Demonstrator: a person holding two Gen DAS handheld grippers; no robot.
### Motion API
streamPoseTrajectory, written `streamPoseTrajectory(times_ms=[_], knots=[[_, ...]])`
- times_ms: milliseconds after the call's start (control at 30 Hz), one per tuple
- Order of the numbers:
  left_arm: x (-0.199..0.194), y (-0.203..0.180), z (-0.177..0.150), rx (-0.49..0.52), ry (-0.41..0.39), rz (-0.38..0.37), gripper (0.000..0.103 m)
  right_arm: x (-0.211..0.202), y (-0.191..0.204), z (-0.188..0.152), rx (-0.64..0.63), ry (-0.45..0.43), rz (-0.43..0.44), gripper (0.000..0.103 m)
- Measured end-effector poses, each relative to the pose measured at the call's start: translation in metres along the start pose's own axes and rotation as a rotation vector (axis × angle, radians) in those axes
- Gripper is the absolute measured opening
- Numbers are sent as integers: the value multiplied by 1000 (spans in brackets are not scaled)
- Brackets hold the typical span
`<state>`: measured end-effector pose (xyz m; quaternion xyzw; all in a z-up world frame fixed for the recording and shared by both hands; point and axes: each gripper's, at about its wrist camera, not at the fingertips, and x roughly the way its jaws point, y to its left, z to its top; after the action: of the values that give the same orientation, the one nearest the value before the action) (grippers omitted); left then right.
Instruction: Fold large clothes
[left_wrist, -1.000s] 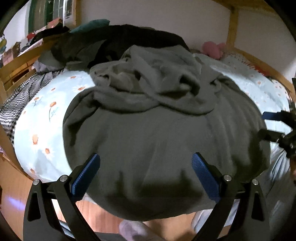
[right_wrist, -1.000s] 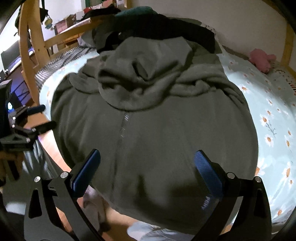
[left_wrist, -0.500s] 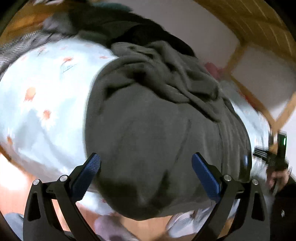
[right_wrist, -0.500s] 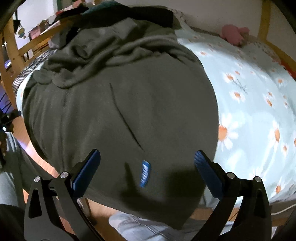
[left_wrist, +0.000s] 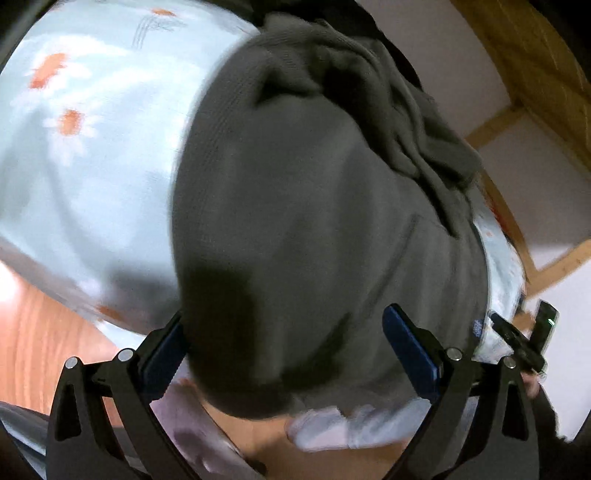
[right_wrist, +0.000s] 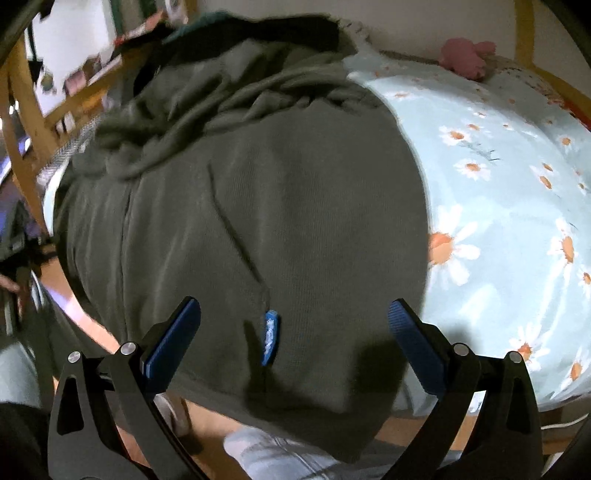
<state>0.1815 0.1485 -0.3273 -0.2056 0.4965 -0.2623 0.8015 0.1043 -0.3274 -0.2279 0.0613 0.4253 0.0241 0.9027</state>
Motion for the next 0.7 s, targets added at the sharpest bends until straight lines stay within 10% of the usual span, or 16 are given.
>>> streamPoseTrajectory(times_ms=[133, 267, 400, 500, 567, 700], knots=[[6, -10, 6, 18, 69, -60, 97, 1, -25, 0, 97, 22, 6, 100], [10, -4, 12, -5, 86, -5, 40, 2, -48, 0, 224, 24, 45, 100], [10, 8, 3, -62, 92, -5, 32, 3, -68, 1, 300, 44, 48, 100], [13, 7, 3, -58, 78, 21, 42, 11, -86, -3, 371, 86, 71, 100], [18, 7, 1, -70, 57, -19, 92, 26, -88, -8, 393, 153, 185, 100], [34, -20, -7, 58, 27, 72, 97, 38, -48, -6, 203, 222, 269, 96]])
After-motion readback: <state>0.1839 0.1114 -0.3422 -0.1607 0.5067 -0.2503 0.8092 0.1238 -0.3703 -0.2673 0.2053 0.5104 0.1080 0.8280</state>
